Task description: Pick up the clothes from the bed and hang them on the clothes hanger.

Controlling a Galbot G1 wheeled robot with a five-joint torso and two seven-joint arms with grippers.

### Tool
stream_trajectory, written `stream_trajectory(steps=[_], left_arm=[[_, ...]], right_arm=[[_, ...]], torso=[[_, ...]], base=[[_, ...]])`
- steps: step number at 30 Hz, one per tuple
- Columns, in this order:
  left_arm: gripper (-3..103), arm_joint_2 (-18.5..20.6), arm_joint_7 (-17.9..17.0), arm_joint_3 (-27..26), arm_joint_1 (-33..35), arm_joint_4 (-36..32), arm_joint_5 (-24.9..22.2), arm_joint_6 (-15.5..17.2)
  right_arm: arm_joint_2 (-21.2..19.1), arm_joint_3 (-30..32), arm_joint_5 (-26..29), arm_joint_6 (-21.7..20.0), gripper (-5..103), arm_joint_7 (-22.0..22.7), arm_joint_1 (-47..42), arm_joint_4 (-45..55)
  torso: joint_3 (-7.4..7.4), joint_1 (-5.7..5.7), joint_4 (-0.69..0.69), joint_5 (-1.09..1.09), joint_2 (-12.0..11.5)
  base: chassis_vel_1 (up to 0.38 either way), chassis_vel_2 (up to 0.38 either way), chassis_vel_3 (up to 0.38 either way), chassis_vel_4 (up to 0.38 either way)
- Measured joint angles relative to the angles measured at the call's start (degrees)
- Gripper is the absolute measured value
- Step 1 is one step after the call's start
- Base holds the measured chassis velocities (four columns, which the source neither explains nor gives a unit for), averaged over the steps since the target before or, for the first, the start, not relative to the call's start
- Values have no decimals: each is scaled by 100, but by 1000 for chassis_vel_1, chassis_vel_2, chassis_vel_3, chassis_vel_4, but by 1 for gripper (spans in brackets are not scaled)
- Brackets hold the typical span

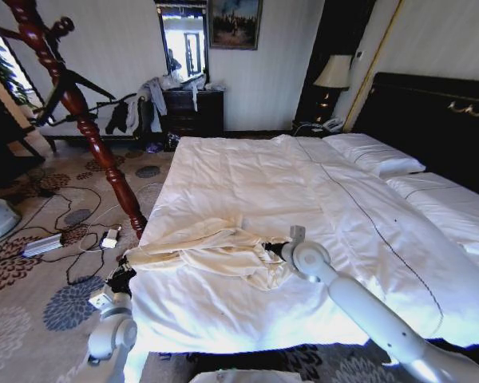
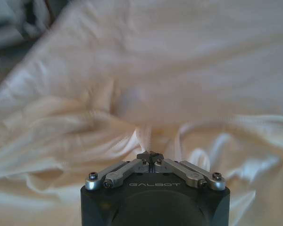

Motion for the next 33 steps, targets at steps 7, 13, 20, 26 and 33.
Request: stream_trajectory(steps=[7, 13, 20, 26, 33], left_arm=[[0, 604, 330, 10, -374, -492, -837, -351], [0, 1379, 758, -432, -797, -1325, -2153, -88], [0, 2352, 982, -1107, -833, -1753, -3135, 34], [0, 3473, 910, -1560, -1372, -1589, -4147, 126], [0, 3941, 830, -2034, -1901, -1221, -4951, 239]], right_arm=[[-273, 944, -593, 1877, 0, -1812, -491, 364], [-859, 2020, 487, 2899, 0, -2620, -410, 1059], [-1208, 2552, 1116, 3260, 0, -2807, -287, 1680], [-1881, 3193, 1556, 3275, 0, -2703, 31, 1971], [-2229, 3360, 1805, 3278, 0, -2516, 831, 1582]], torso=[[0, 0, 0, -1, 0], [0, 0, -3, -2, 0], [0, 0, 4, -3, -1], [0, 0, 0, -4, 0], [0, 1, 2, -1, 0]], base=[[0, 0, 0, 0], [0, 0, 0, 0], [0, 0, 0, 0], [0, 0, 0, 0], [0, 0, 0, 0]])
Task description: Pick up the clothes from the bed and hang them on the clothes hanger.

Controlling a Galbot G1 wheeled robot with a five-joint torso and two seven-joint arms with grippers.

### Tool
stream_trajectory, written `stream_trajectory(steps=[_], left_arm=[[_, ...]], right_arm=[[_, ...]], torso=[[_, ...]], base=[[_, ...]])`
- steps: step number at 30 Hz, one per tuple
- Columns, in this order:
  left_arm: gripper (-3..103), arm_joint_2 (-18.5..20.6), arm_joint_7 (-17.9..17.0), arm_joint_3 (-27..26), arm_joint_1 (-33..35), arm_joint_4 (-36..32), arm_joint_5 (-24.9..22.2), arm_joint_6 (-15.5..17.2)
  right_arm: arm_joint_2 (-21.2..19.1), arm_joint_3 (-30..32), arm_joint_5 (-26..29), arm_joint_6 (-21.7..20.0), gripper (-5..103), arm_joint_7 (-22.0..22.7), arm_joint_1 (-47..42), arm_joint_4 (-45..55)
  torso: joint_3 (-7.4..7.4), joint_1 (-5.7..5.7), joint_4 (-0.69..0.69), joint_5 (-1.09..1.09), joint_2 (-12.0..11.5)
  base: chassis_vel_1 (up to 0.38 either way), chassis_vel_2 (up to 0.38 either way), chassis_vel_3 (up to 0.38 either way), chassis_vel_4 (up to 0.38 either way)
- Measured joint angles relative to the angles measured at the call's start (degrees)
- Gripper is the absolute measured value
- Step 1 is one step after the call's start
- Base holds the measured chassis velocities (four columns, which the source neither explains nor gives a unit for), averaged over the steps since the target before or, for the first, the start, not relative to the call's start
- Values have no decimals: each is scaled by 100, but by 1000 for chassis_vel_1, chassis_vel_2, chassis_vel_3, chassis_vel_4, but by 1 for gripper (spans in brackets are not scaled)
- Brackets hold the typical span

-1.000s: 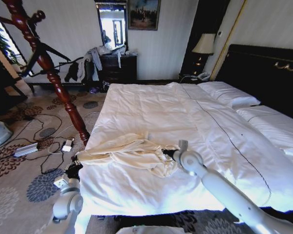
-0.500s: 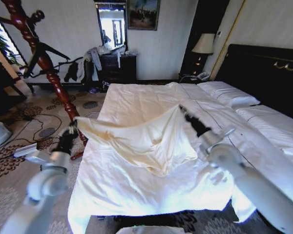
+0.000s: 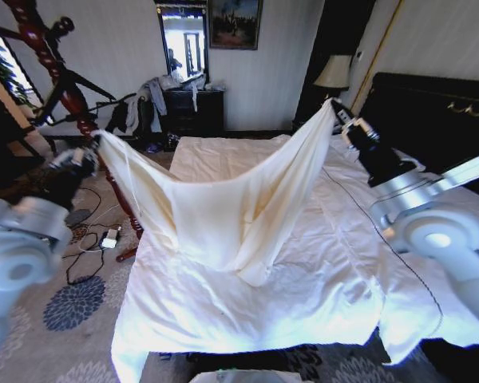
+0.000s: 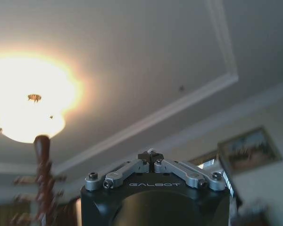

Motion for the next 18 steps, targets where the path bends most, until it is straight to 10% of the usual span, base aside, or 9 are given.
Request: stream_trajectory(steps=[9, 18], left_arm=[[0, 379, -130, 16, -519, 330, -444, 89], [0, -1308, -344, 1163, 205, -115, 846, 258]], right_arm=[[10, -283, -81, -79, 0, 264, 779, -441], [409, -725, -1526, -705, 0, 958, -927, 91]], torso=[[0, 0, -1, 3, 0], [0, 0, -1, 1, 0]], base=[[0, 0, 0, 0], [0, 0, 0, 0]])
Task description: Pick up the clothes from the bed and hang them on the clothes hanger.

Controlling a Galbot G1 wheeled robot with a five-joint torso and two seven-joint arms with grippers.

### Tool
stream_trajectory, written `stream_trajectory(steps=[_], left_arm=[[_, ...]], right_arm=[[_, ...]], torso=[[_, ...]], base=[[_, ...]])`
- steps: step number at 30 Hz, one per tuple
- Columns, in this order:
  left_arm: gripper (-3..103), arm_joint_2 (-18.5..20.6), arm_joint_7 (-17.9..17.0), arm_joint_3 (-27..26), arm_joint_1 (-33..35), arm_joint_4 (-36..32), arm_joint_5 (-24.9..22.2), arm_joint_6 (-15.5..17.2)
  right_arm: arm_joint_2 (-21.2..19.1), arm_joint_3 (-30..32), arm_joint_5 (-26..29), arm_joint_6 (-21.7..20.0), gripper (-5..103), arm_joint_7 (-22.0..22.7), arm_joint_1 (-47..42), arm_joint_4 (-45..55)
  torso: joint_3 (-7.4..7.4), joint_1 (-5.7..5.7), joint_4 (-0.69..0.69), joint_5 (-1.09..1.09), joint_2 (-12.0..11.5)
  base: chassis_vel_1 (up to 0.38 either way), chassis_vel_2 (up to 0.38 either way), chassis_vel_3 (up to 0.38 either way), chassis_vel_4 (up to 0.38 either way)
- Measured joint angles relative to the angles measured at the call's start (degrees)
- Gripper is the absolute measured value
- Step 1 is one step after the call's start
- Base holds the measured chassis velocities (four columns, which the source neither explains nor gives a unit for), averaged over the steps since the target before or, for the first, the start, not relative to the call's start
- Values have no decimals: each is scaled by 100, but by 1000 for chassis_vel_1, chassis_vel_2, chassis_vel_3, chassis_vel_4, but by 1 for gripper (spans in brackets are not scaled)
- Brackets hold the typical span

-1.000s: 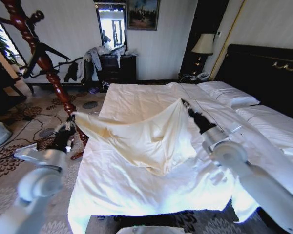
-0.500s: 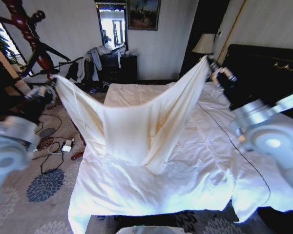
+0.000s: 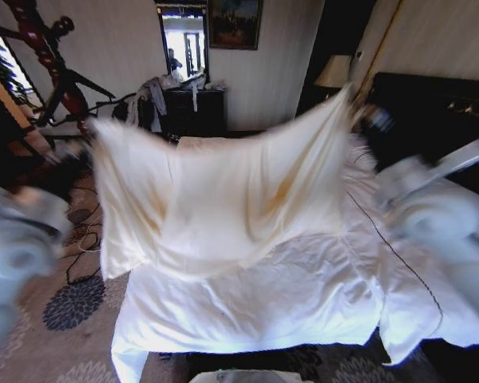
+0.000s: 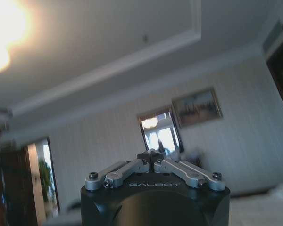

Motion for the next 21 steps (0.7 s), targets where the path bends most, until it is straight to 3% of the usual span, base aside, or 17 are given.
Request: stream_trajectory(steps=[5, 11, 15, 16, 19, 21], left_arm=[[0, -706, -316, 96, 58, 199, -43, 133], [0, -837, -402, 139, 62, 411, -58, 206], [0, -222, -430, 171, -452, 507, -503, 256], [0, -222, -430, 171, -452, 507, -503, 256], [0, 753, -420, 304, -1048, 769, -892, 263], [0, 1121, -382, 307, -1237, 837, -1129, 273]], right_arm=[[82, -130, -181, -309, 0, 31, -195, 98], [108, -114, -211, -500, 0, 119, -146, 132], [73, -7, -205, -409, 0, 25, 224, -127], [73, -7, -205, -409, 0, 25, 224, -127], [-45, 105, -200, -317, 0, -18, 415, -374], [-67, 141, -181, -256, 0, -59, 490, -455]], torso=[[0, 0, 1, 0, 0], [0, -1, 2, -2, 0], [0, 0, 0, -1, 0], [0, 0, 0, -1, 0], [0, 1, -1, -1, 0], [0, 0, -1, 1, 0]], base=[[0, 0, 0, 0], [0, 0, 0, 0], [0, 0, 0, 0], [0, 0, 0, 0], [0, 0, 0, 0], [0, 0, 0, 0]])
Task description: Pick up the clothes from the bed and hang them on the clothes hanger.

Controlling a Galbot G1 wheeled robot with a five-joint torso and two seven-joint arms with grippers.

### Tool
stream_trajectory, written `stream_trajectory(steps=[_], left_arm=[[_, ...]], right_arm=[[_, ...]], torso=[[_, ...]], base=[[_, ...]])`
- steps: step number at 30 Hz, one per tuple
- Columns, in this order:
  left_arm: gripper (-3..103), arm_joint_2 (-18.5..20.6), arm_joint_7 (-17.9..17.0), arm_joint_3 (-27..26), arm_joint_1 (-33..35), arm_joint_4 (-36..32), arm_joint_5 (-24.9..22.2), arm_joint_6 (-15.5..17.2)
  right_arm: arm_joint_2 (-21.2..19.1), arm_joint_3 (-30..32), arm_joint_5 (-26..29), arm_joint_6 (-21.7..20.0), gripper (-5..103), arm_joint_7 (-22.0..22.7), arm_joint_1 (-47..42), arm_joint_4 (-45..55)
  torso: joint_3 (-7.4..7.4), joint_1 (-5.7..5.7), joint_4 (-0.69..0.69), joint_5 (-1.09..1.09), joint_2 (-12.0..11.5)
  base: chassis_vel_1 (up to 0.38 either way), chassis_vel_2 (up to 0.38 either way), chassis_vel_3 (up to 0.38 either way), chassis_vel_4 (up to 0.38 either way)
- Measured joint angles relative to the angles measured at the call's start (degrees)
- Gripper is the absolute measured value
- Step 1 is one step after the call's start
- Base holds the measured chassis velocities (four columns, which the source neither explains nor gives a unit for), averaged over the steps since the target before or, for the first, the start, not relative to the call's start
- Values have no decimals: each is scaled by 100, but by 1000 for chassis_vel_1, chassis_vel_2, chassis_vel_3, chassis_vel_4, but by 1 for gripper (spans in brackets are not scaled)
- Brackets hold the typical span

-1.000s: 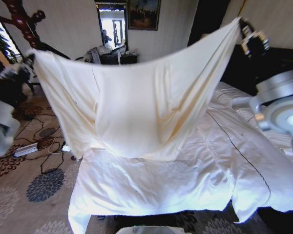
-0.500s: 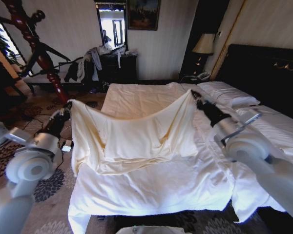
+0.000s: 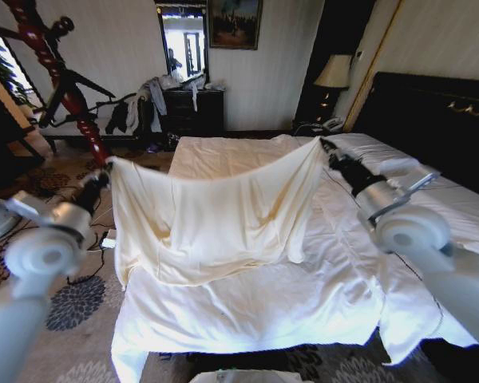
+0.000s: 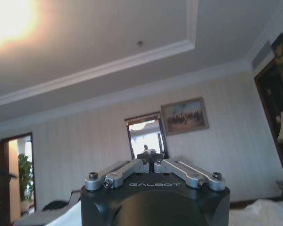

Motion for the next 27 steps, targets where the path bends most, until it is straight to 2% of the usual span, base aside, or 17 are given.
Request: stream_trajectory(steps=[2, 4, 6, 8, 10, 11, 13, 14, 17, 20, 23, 27], left_arm=[[0, 131, 16, 0, -53, 18, -89, 3], [0, 528, 41, 9, -154, 56, -400, 2], [0, 619, 48, 40, -190, 66, -463, 1], [0, 759, 58, 470, -580, 168, -539, -14], [0, 647, 53, 987, -1059, 296, -513, -16], [0, 647, 53, 987, -1059, 296, -513, -16], [0, 442, 38, 1515, -1572, 450, -400, -19], [0, 202, 34, 1941, -1940, 551, -275, -22], [0, -10, 35, 2248, -2156, 600, -149, -19], [0, -497, 96, 2834, -2579, 772, 248, 10], [0, -723, 102, 3036, -2955, 926, 296, 16], [0, -964, 70, 3085, -3566, 1120, 128, 30]], right_arm=[[-7, 4, 19, 20, 0, -11, 27, -18], [-110, 10, 120, 98, 0, -60, 96, -88], [-148, 17, 137, 128, 0, -84, 98, -107], [-219, 83, 218, 282, 0, -193, 96, -161], [-202, 117, 292, 398, 0, -225, 83, -159], [-202, 117, 292, 398, 0, -225, 83, -159], [-147, 132, 315, 534, 0, -258, 43, -131], [-105, 136, 316, 654, 0, -285, -27, -72], [-74, 139, 317, 753, 0, -292, -96, -2], [-53, 140, 284, 917, 0, -352, -185, 91], [-71, 145, 271, 949, 0, -392, -151, 48], [-112, 220, 305, 967, 0, -409, 0, -86]], torso=[[0, 0, 1, 1, 0], [0, 0, 4, -2, 0], [0, 0, 5, -2, 0], [-1, -1, 6, -1, 0], [0, -1, 1, -3, 0], [0, -1, 1, -3, 0], [0, 0, 0, -3, 0], [0, 0, 1, -1, 0], [0, 0, 0, -1, 0], [0, 0, 3, -4, 0], [1, 0, 1, -2, -1], [0, 0, 0, 2, 0]], base=[[0, 0, 0, 0], [0, 0, 0, 0], [0, 0, 0, 0], [0, 0, 0, 0], [0, 0, 0, 0], [0, 0, 0, 0], [0, 0, 0, 0], [0, 0, 0, 0], [0, 0, 0, 0], [0, 0, 0, 0], [0, 0, 0, 0], [0, 0, 0, 0]])
